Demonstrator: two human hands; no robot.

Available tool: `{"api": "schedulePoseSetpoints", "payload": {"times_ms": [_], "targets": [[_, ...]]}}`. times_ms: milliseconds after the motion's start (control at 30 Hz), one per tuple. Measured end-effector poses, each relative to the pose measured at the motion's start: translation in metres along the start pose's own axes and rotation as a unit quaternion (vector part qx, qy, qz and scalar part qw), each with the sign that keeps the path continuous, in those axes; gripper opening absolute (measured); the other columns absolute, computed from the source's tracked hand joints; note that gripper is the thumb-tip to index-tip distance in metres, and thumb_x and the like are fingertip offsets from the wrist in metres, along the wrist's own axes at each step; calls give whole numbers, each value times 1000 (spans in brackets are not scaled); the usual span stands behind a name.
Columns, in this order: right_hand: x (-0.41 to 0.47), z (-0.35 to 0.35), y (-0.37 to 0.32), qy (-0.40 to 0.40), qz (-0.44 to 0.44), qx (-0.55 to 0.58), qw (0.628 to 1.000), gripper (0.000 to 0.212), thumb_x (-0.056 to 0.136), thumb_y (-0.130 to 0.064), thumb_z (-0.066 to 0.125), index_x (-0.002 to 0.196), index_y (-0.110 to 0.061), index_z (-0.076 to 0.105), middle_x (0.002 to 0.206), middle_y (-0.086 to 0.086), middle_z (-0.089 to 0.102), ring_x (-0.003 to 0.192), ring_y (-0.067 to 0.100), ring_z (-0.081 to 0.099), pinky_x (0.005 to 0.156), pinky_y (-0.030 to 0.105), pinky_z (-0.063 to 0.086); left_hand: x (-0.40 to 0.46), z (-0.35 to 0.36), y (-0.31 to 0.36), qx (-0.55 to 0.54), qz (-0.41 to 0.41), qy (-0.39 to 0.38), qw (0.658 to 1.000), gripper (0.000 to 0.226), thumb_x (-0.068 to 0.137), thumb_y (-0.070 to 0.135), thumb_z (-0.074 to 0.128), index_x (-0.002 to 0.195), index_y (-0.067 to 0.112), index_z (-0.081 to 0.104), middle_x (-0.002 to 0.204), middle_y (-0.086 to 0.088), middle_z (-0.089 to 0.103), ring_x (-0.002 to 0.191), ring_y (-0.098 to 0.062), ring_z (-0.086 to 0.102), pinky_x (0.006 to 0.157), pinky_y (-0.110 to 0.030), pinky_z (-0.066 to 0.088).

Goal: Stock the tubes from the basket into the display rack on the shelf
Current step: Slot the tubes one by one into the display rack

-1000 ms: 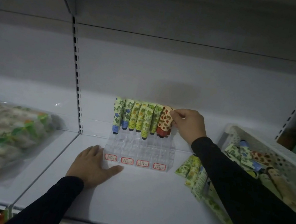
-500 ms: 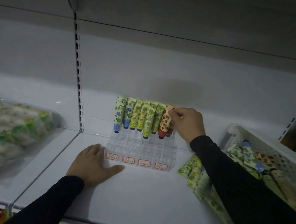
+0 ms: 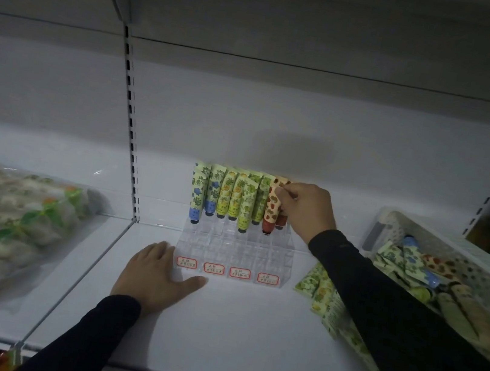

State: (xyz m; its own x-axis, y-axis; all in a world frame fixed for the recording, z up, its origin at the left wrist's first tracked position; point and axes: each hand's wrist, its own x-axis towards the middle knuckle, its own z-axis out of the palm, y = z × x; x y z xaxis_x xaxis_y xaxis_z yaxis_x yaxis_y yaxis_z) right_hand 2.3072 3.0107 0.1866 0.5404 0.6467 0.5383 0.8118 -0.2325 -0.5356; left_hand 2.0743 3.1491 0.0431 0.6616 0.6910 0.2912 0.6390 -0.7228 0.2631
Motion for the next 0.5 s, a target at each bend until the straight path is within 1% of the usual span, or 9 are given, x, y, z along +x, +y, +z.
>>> {"api": "schedulePoseSetpoints", "payload": {"times_ms": [133,200,267,333,367,433,500], "targets": [[-1,2,-2,1,5,-25,1000,33,97,-28,56,83,-4,74,75,8,69,71,20,59,62,19,32,0,1,-1,3,2,0,1000,74,69,93,33,112,36,55,95,15,45,105,-11,50,97,-30,42],[0,2,-2,0,6,-38,999,35,97,-28,55,75,-6,71,66,3,62,65,17,54,59,18,28,0,1,-1,1,3,1,1000,74,69,92,34,112,37,55,94,16,45,105,-11,50,97,-30,41],[1,1,-1,-1,12,-47,999,38,97,-27,55,63,-12,62,56,-5,52,59,14,48,57,19,25,0,1,-1,-3,3,1,1000,73,69,92,35,111,36,56,94,16,46,105,-11,50,97,-30,41],[1,0,-1,-3,19,-57,998,43,96,-28,55,55,-19,51,52,-7,46,54,10,45,55,21,26,0,2,-1,-5,4,4,1000,73,69,92,35,111,36,57,94,16,46,105,-11,50,96,-30,42],[2,0,-1,-6,21,-54,998,43,96,-27,55,54,-20,51,52,-8,47,54,10,46,54,20,27,0,2,-1,-5,5,7,1000,73,69,92,35,110,36,57,94,16,47,105,-11,51,96,-30,42],[2,0,-1,-7,27,-38,999,37,96,-26,56,61,-14,62,57,-5,57,60,14,53,57,17,31,0,2,-1,-7,4,10,1000,72,69,92,36,109,36,57,93,16,47,105,-11,51,96,-30,42],[3,-1,-2,-3,28,-36,999,34,95,-25,56,70,-7,71,66,4,66,64,18,58,63,20,37,0,2,-1,-7,4,9,1000,72,69,92,36,109,36,57,94,16,48,106,-11,51,97,-30,42]]}}
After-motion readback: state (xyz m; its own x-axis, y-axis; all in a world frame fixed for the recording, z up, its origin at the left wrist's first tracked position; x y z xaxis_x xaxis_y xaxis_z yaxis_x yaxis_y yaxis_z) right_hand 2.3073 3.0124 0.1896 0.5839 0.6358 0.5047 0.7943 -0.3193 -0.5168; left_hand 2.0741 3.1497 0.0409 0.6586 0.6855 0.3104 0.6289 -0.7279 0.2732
